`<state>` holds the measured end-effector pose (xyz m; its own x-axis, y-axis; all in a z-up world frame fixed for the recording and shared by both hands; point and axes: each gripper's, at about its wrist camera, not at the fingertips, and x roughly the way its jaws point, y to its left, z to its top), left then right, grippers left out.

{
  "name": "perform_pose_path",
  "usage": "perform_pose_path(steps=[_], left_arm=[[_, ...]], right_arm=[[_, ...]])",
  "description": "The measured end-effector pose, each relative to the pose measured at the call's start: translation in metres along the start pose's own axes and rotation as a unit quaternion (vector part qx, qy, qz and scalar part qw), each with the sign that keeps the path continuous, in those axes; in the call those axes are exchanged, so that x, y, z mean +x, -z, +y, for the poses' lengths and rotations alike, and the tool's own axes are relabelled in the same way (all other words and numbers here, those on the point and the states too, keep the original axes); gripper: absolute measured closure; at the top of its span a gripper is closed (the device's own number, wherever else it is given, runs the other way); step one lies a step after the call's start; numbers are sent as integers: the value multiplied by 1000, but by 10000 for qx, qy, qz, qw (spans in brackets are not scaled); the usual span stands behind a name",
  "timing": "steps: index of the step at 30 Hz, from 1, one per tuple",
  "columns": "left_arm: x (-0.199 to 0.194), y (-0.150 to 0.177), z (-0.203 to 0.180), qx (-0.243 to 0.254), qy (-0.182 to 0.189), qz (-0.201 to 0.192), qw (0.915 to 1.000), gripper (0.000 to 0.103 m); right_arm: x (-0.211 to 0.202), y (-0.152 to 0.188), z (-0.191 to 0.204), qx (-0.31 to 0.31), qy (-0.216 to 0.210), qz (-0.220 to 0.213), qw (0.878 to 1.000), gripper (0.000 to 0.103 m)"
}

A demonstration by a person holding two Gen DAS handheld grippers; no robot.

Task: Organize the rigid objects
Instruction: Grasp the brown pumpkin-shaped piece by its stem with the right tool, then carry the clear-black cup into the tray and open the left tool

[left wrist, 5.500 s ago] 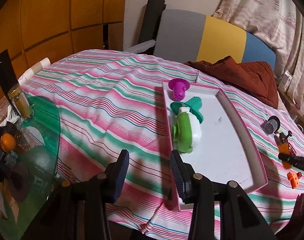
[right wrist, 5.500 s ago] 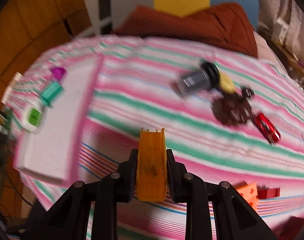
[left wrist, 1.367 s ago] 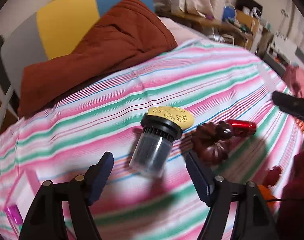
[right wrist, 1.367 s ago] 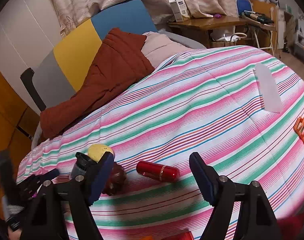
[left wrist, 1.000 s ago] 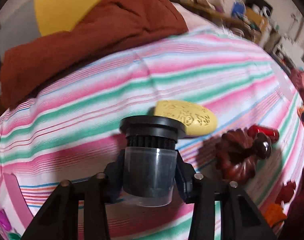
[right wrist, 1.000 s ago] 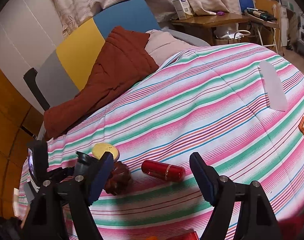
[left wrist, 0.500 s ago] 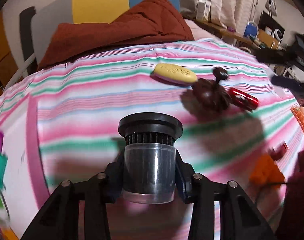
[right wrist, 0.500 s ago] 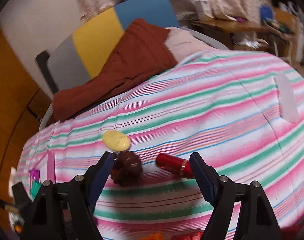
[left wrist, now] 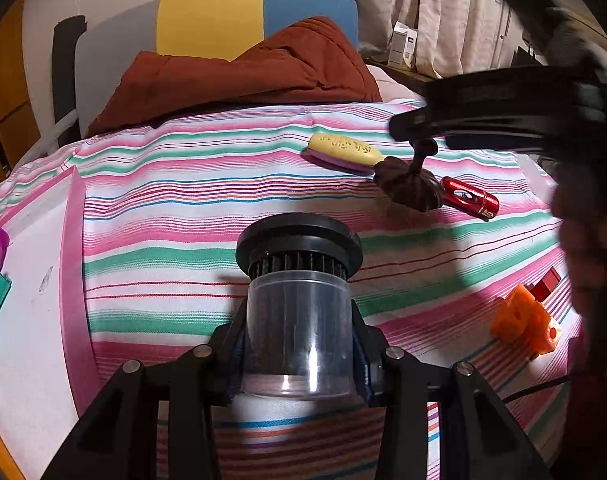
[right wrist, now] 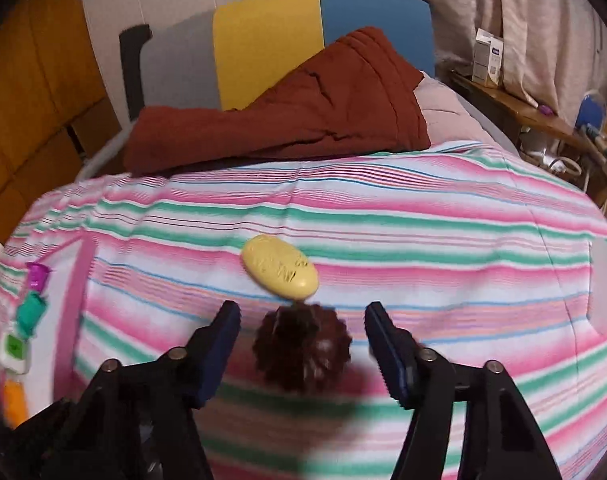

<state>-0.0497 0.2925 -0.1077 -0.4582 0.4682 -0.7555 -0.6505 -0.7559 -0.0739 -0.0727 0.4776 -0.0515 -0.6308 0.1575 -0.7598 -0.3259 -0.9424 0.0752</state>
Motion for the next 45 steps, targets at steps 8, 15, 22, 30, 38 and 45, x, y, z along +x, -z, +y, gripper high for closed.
perform_pose_path(steps=[8,15,22,30,38,45], left_arm=[[-3,2,7,-173,210,-49,9996,61],[-3,4,4,-97,117,-62,9999,61],[-4,4,2,-67,68,-54,9999,61],[-6,2,7,-184,313,1,9993,55],[-6,-7,1,-9,103,291,9995,53],[-5,-10,-4,206,1,315,9993,60]], right_arm=[[0,10,23,-669,-167,330,9971,79],[-16,40,20,-607,-730,601,9937,79],[-17,37,20,-499,-1016,641,9915,44],[-16,43,24,-846,-566,760,9919,78],[-16,42,28,-1069,-508,645,9909,79],[-12,39,28,-915,-491,658,9924,79]])
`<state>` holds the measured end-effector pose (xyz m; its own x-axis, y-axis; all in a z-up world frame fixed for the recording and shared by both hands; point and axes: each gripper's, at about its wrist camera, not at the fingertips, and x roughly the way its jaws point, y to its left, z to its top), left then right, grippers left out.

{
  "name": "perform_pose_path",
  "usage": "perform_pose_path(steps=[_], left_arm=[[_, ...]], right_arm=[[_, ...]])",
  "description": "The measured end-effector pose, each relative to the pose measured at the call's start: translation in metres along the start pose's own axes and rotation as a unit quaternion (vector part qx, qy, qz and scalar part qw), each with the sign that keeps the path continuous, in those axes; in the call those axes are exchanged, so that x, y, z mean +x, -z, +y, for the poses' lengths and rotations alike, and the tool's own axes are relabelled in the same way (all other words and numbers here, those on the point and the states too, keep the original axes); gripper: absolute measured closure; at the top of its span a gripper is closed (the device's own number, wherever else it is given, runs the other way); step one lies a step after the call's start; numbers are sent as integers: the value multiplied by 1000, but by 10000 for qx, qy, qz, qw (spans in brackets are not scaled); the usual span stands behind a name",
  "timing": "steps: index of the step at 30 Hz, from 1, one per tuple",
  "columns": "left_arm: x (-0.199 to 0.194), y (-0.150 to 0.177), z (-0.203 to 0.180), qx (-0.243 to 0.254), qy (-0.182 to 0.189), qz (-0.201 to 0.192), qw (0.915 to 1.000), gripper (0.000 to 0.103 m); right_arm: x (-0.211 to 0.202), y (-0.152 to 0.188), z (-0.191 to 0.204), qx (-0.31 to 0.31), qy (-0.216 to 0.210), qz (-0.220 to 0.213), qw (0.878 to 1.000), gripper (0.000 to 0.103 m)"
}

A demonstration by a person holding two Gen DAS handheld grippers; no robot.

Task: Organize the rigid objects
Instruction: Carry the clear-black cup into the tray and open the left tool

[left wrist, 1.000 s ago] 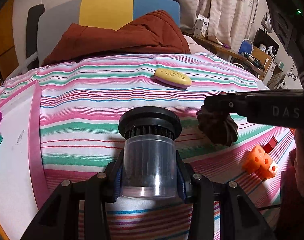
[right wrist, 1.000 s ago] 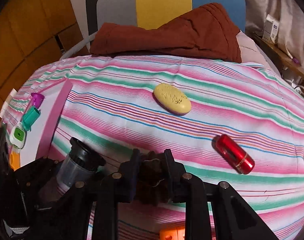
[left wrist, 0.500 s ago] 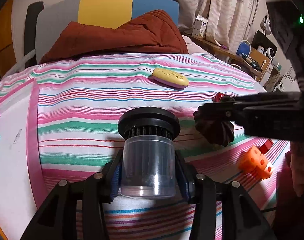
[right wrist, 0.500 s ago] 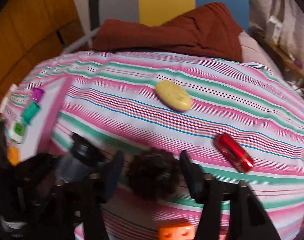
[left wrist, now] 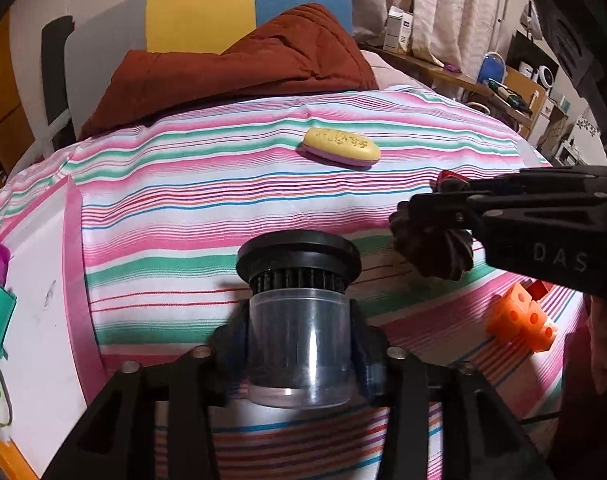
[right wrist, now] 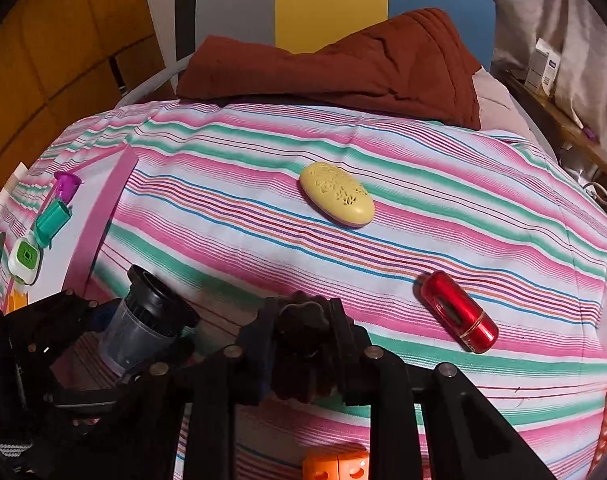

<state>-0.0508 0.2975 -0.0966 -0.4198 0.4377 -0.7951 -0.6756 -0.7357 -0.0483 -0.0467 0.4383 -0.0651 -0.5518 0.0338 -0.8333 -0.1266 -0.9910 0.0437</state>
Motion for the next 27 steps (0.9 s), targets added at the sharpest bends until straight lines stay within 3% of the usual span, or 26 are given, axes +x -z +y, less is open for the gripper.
perform_pose_path(steps=[4,17,27], left_arm=[[-6,3,-1,51,42,-77,9999,60],[-91,1,26,-397,-389,-715,9959,60],[-122,15,53,-698,-542,-794,9929,60]], right_arm=[[0,2,-1,-16,25,-33,10000,79],[-1,3,6,-154,182,-151,9996,79],[-1,5,6,-153,178,-203,9995,79]])
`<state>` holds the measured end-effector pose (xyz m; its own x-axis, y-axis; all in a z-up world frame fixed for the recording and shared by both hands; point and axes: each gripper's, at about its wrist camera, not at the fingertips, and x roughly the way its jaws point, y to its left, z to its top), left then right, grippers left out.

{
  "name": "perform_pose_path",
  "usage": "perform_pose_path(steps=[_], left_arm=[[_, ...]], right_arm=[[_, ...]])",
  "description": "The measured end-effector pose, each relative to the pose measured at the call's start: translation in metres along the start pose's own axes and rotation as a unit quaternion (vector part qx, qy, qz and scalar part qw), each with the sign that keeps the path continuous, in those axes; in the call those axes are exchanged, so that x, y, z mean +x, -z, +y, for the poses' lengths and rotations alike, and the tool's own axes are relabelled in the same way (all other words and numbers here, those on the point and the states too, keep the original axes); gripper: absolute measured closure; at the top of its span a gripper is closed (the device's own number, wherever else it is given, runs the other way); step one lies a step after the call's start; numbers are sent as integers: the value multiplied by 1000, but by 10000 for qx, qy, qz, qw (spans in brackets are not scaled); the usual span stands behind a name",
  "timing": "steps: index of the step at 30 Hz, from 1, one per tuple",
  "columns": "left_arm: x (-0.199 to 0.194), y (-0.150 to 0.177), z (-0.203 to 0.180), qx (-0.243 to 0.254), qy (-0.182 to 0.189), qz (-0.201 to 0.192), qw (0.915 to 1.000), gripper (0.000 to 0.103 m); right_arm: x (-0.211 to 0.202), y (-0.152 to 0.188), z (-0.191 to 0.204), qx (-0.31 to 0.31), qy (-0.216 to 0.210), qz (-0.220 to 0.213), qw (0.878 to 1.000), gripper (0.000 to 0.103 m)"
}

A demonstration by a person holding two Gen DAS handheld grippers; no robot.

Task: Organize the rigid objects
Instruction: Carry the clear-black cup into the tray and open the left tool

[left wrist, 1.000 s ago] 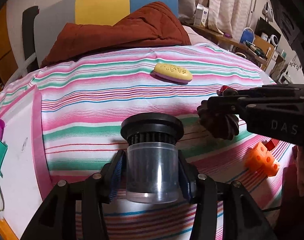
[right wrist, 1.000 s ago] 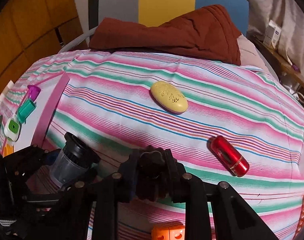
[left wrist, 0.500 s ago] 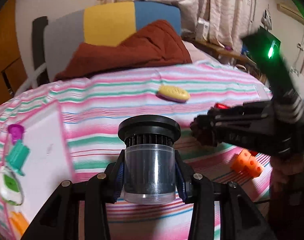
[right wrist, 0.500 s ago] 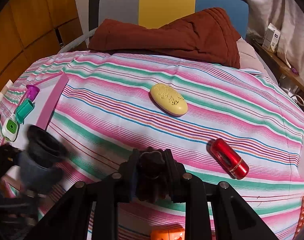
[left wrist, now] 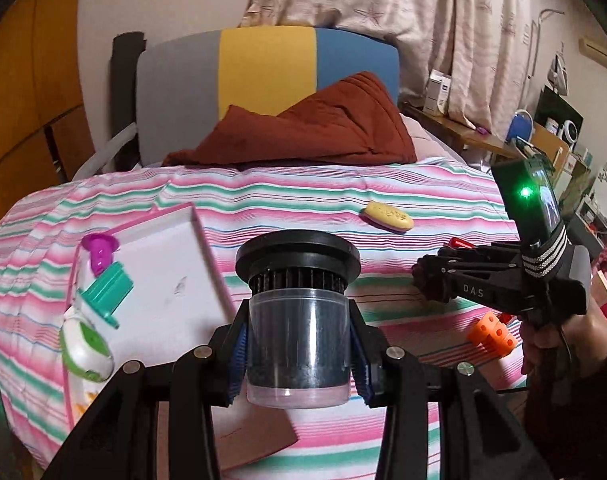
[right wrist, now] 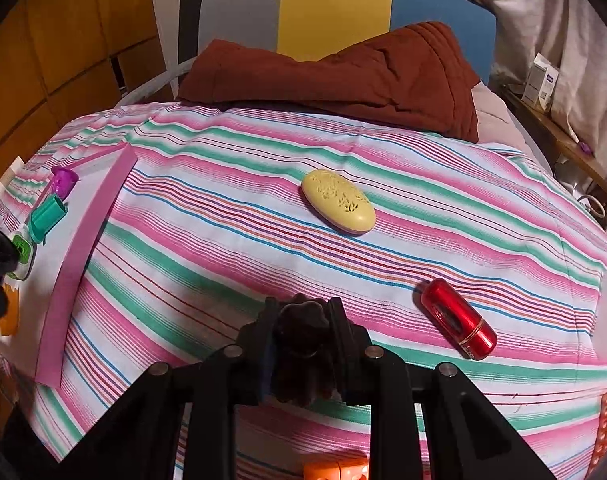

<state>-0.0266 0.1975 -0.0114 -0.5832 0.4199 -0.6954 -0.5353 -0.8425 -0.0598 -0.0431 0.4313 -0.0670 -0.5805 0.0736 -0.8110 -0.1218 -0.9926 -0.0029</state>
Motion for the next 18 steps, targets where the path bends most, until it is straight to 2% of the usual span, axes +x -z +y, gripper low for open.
perform_pose_path(steps=[18], left_arm=[[-22,26,61,-557,-332,115,9978,60]], right_arm=[[0,0,4,-150,128,-37,9998,79]])
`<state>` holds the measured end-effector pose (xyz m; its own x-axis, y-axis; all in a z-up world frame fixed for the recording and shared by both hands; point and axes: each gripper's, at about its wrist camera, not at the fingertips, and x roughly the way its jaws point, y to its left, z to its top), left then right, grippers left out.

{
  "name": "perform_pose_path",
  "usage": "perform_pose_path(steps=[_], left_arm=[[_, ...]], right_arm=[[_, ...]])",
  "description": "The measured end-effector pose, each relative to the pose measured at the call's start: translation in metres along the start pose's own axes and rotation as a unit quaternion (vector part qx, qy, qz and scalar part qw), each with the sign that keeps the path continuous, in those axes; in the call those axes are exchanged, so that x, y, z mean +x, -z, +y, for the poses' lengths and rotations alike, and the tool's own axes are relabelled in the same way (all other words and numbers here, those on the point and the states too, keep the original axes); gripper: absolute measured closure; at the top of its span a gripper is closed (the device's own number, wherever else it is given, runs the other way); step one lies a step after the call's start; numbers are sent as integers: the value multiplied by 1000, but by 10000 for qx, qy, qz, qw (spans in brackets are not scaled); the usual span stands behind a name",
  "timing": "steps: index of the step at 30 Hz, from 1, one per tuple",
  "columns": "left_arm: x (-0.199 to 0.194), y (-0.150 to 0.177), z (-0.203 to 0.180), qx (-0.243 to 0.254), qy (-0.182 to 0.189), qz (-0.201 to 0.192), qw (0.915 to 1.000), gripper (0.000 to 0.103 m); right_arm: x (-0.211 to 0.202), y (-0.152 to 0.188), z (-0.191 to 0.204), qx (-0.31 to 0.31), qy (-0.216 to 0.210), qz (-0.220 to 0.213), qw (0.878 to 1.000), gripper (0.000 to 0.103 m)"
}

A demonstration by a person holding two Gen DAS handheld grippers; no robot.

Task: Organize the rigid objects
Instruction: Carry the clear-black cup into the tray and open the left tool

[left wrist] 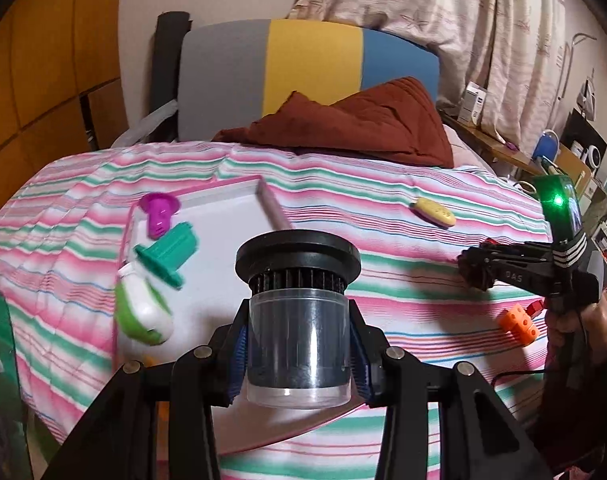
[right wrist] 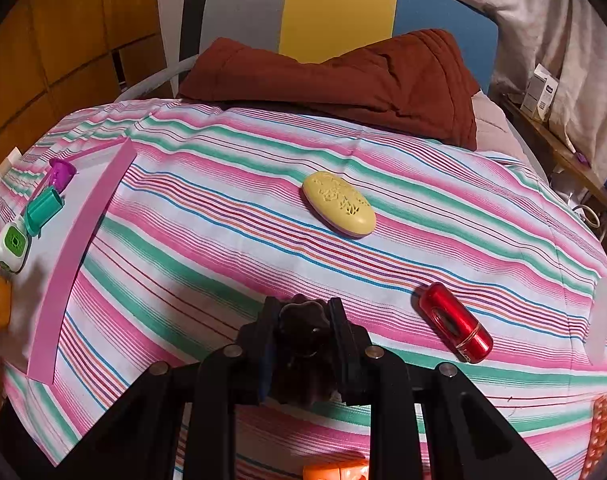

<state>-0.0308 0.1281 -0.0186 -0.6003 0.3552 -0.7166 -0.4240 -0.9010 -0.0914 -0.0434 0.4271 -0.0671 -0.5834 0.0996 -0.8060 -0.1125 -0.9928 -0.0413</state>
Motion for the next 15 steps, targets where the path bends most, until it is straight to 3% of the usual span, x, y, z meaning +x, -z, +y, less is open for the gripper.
perform_pose_path(steps=[10,15], left_arm=[[-3,-14,65,-765,-103,63,9970,60],[17,-42,73,-1028,149,145,9945,60]], right_arm=[[-1,0,2,-23,31,7,10000,79],[-1,0,3,-5,28,11,10000,79]])
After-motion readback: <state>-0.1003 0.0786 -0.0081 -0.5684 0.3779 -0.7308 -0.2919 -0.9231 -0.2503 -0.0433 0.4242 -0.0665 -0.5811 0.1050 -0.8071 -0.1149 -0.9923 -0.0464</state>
